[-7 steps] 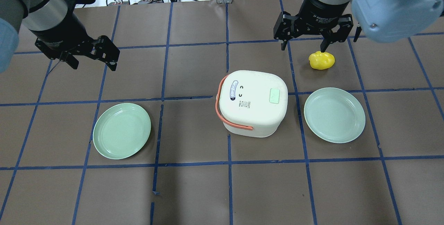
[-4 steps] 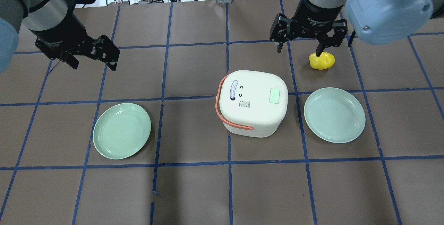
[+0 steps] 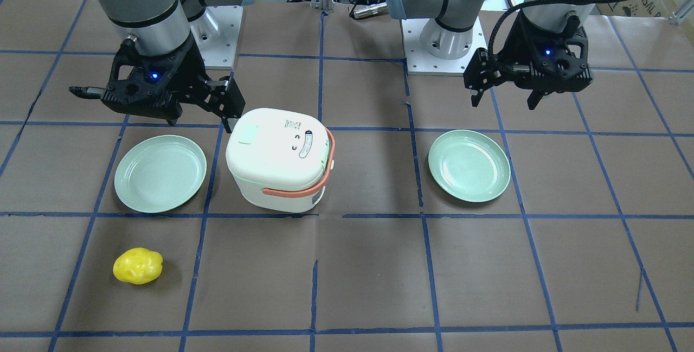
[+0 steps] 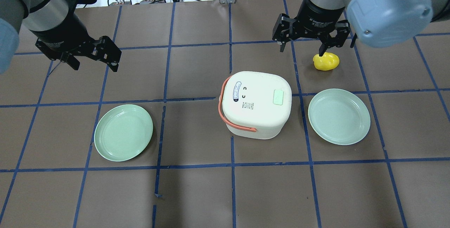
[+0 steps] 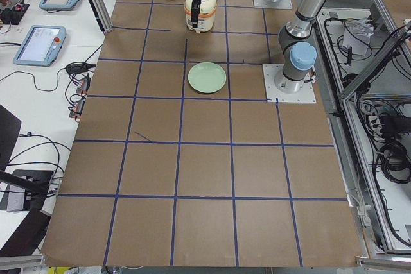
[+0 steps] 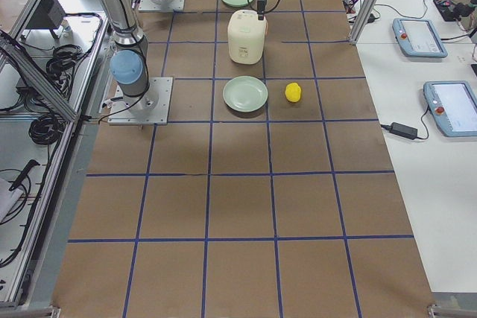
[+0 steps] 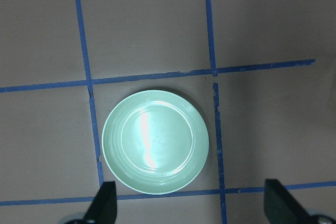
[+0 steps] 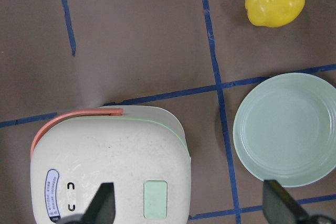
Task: Press rice cooker button
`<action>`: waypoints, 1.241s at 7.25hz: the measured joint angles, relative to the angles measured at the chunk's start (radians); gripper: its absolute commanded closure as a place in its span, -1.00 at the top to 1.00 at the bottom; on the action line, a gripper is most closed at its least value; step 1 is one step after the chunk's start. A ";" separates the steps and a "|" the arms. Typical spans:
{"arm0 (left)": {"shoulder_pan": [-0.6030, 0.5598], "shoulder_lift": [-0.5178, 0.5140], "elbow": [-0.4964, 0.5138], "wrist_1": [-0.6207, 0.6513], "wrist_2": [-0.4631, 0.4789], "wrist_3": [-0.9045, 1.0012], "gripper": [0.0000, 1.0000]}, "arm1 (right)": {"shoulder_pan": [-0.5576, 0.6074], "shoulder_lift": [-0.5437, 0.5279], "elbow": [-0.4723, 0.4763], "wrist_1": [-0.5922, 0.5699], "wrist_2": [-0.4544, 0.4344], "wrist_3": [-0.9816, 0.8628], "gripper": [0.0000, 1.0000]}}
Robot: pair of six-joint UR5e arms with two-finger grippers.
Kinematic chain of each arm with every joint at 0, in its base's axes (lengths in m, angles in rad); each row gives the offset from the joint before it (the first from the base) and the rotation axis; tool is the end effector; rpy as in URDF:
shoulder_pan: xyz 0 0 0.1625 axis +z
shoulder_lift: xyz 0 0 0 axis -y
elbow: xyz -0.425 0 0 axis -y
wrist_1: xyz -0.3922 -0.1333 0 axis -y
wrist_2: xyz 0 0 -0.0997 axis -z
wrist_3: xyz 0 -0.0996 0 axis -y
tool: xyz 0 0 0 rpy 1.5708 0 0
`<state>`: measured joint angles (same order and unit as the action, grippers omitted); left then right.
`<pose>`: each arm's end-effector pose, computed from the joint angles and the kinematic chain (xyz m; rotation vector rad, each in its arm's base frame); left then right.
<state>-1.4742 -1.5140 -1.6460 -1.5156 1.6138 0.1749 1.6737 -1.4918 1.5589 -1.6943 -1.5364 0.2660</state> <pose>-0.0830 -0.4815 0.4838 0.1199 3.0913 -0.0474 0.1904 -0.5132 0.4661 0.2507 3.0863 -0.0761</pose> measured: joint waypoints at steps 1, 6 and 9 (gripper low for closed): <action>0.000 0.000 0.000 0.000 0.000 0.000 1.00 | 0.000 0.000 0.001 -0.001 0.000 0.000 1.00; 0.000 0.000 0.000 0.000 0.000 0.000 1.00 | 0.000 0.000 0.000 -0.004 -0.001 -0.001 0.97; 0.000 0.000 0.000 0.000 0.000 0.000 1.00 | 0.007 -0.003 0.015 -0.003 0.002 0.012 -0.15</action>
<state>-1.4742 -1.5140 -1.6460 -1.5156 1.6138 0.1749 1.6803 -1.4944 1.5739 -1.6971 -1.5342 0.2785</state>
